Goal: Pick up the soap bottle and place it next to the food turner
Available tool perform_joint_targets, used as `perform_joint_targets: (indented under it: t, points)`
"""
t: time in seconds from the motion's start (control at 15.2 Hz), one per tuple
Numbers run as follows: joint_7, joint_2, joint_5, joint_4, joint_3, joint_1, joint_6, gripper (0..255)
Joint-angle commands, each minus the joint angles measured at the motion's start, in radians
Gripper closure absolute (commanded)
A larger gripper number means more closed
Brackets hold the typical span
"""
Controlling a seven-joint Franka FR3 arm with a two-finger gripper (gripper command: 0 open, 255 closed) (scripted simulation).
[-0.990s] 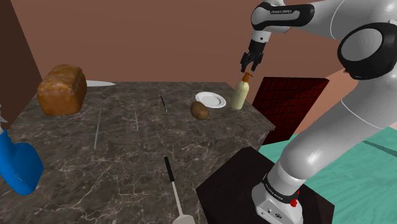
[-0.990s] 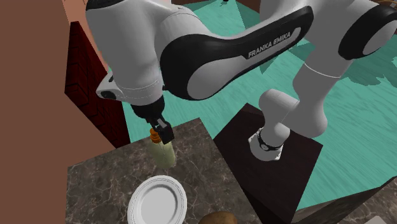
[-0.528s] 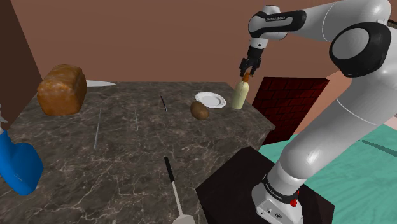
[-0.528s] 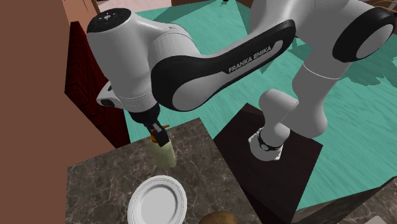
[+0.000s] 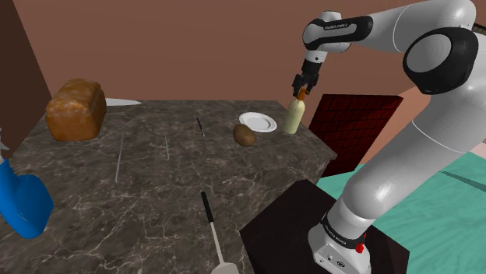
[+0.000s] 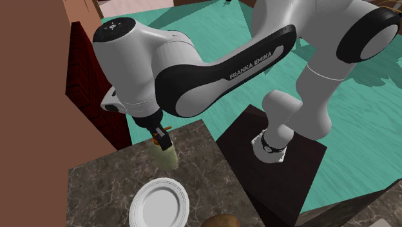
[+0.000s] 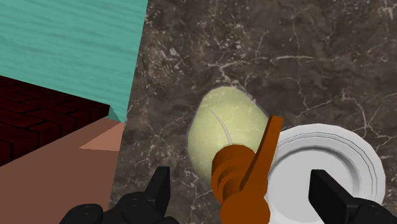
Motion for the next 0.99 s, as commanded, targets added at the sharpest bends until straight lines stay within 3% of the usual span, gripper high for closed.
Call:
perform_joint_targets:
  t: [0.0,0.07,0.66,0.92]
  points:
    - [0.000,0.000,0.000,0.000,0.000,0.000,0.000,0]
    - [0.000,0.000,0.000,0.000,0.000,0.000,0.000,255]
    - [0.000,0.000,0.000,0.000,0.000,0.000,0.000,255]
    - [-0.001,-0.001,0.001,0.053,0.002,0.001,-0.054,255]
